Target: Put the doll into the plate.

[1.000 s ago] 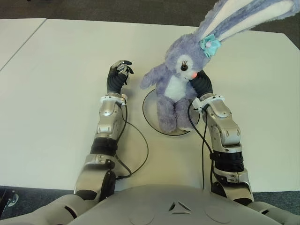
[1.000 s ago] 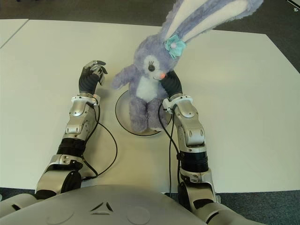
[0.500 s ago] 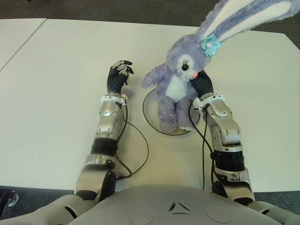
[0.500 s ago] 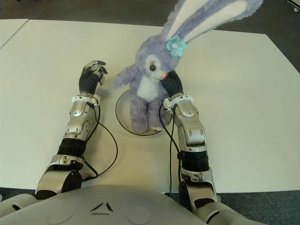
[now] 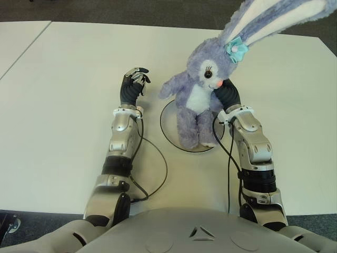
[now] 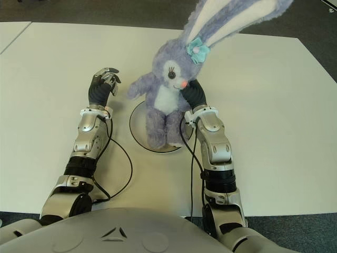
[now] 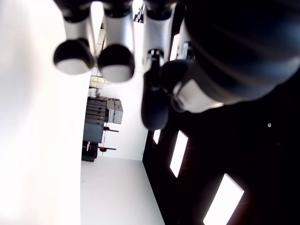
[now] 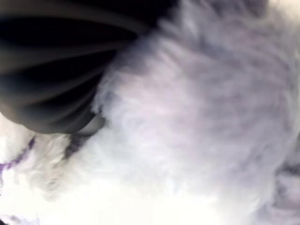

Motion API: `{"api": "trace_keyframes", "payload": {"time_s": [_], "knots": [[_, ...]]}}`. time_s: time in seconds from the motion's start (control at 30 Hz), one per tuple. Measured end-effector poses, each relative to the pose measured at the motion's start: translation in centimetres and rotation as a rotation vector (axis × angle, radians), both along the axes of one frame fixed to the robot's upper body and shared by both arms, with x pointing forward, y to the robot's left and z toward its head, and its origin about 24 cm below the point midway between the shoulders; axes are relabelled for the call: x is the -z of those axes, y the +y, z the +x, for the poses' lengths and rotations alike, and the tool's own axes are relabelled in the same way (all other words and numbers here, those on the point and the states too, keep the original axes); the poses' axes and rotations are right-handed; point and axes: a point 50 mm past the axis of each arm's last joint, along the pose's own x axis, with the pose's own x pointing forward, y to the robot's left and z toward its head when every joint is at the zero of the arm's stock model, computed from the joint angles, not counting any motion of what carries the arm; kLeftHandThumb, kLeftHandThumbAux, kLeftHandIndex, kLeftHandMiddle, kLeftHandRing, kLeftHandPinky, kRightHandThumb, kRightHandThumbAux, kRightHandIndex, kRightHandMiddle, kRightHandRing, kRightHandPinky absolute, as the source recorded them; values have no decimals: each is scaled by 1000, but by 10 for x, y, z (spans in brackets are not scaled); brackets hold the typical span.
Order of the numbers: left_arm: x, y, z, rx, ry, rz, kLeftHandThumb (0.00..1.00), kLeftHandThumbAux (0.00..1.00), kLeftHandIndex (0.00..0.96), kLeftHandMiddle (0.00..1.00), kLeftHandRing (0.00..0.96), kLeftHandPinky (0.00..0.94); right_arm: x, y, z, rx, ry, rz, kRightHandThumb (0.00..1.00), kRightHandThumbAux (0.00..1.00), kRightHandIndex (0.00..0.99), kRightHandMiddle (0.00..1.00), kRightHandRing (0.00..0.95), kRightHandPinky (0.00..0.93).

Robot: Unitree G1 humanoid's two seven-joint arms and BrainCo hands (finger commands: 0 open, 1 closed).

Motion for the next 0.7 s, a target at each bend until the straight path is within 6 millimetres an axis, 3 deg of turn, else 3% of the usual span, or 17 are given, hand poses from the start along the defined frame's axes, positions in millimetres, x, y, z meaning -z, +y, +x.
{"api": "trace_keyframes", "payload": {"time_s": [0.3,0.43,0.53,0.7], "knots": [[-1,-2,-1,5,-3,0,707,707,441,884,888,864,-4,-2,-1,-3,-78,-152,936,674,331,474,569,662],[-1,-2,-1,9,-4,1,707,707,441,884,888,865,-6,-3,-1,-14,-147,-246,936,670,360,450,527,549],[-1,-3,-1,11,-5,2,707,707,441,884,888,864,-7,-4,-1,-41,-200,-329,751,535,233,304,358,390],[-1,-3,-2,13,-5,2,707,707,441,884,888,864,-8,-10,-1,-70,-245,-429,658,464,136,162,202,263]]}}
